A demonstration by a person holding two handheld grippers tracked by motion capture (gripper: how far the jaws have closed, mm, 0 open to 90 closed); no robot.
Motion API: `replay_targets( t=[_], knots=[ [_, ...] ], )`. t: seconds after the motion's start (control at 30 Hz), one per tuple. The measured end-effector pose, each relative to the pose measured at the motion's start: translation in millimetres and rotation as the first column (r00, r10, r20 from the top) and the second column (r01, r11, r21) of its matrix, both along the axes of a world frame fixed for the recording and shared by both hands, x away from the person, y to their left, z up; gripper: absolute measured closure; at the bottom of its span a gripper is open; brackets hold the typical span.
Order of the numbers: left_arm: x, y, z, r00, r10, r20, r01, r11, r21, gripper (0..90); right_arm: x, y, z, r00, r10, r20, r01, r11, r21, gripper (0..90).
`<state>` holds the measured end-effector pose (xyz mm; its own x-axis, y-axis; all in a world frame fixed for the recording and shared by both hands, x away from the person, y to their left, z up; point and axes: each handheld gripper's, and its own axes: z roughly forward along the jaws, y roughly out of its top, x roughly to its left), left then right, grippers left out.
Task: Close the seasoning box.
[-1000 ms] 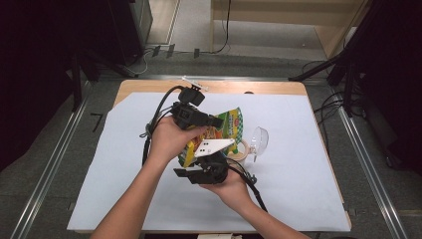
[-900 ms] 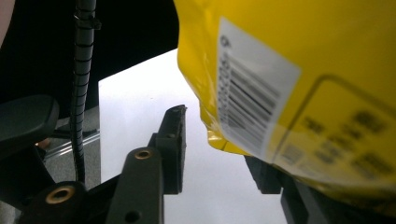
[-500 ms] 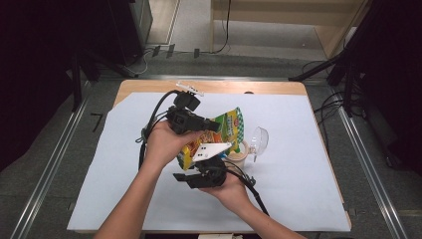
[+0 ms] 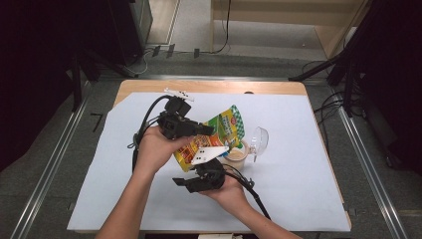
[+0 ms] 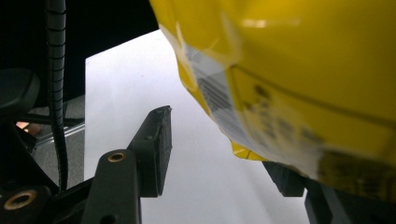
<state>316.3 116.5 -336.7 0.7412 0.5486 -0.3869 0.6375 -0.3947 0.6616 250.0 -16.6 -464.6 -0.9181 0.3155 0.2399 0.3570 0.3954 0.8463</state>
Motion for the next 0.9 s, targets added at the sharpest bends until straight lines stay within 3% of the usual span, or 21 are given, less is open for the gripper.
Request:
replay_targets(
  t=[0.27, 0.73, 0.9],
  knots=[
    [-1.8, 5.4, -5.2, 0.9998, 0.004, -0.020, -0.004, 0.9998, -0.020, 86.8, -0.2, -1.8, -4.6, 1.0000, -0.006, -0.006, 0.006, 1.000, -0.005, 46.8],
    [-7.9, 17.0, -10.8, 0.9995, 0.010, -0.029, -0.011, 0.9999, -0.011, 87.1, -3.6, -2.0, -10.1, 0.9998, -0.018, 0.004, 0.018, 1.000, -0.003, 46.7],
    [-7.5, 19.9, -13.9, 0.9992, 0.011, -0.038, -0.011, 0.9999, -0.005, 87.3, -3.8, -2.8, -12.0, 0.9991, -0.040, 0.015, 0.040, 0.999, -0.024, 46.6]
  ],
)
